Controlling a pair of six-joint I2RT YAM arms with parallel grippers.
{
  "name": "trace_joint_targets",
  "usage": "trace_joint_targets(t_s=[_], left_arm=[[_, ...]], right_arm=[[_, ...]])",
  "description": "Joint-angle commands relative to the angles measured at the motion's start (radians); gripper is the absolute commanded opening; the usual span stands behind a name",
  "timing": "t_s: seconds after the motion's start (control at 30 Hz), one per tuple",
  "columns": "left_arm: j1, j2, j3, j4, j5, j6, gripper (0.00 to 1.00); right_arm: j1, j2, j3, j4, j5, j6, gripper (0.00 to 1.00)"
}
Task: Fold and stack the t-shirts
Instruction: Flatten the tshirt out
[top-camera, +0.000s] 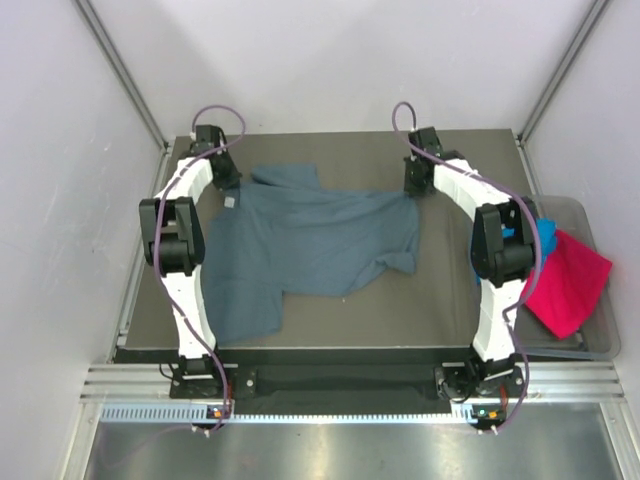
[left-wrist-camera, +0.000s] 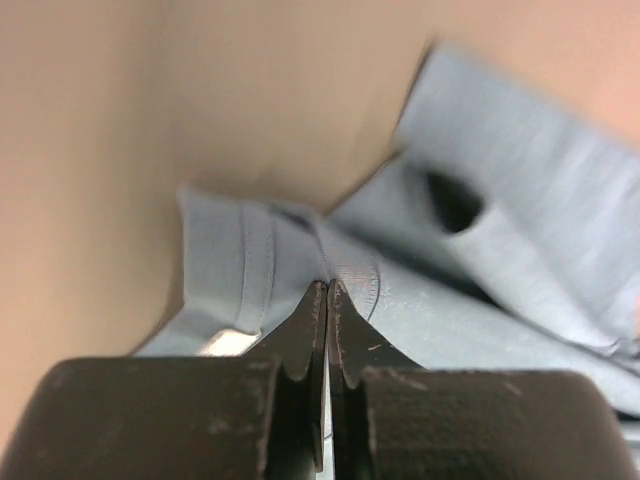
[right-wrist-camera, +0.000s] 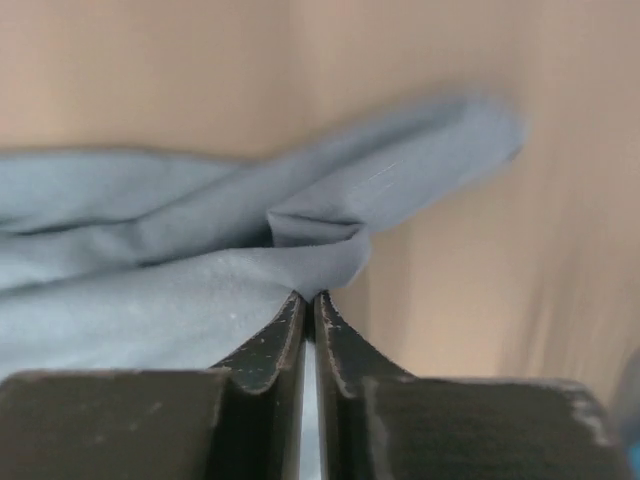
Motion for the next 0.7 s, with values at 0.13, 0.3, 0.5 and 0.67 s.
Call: trace_joint_targets(t_s=[0.13, 0.3, 0.5, 0.67], left_arm=[[0.033, -0.019, 0.144, -0.102, -0.050, 0.017, 0.56], [0.026, -0.351, -0.250, -0.147, -0.114, -0.054, 0.78], [-0.107, -0.842, -0.757, -0.102, 0.110, -0.227, 0.69], [-0.322, -1.201, -1.033, -0.153, 0.081, -0.485, 0.68]], right_arm=[[0.002, -0.009, 0.203, -0.205, 0.086, -0.091, 0.56], [0.040, -0.280, -0.123, -0.147, -0.045, -0.022, 0.74], [0.011, -0.429, -0.451, 0.086, -0.340, 0.018, 0.75], [-0.012, -0.298, -0.416, 0.125, -0.498, -0.030, 0.72]])
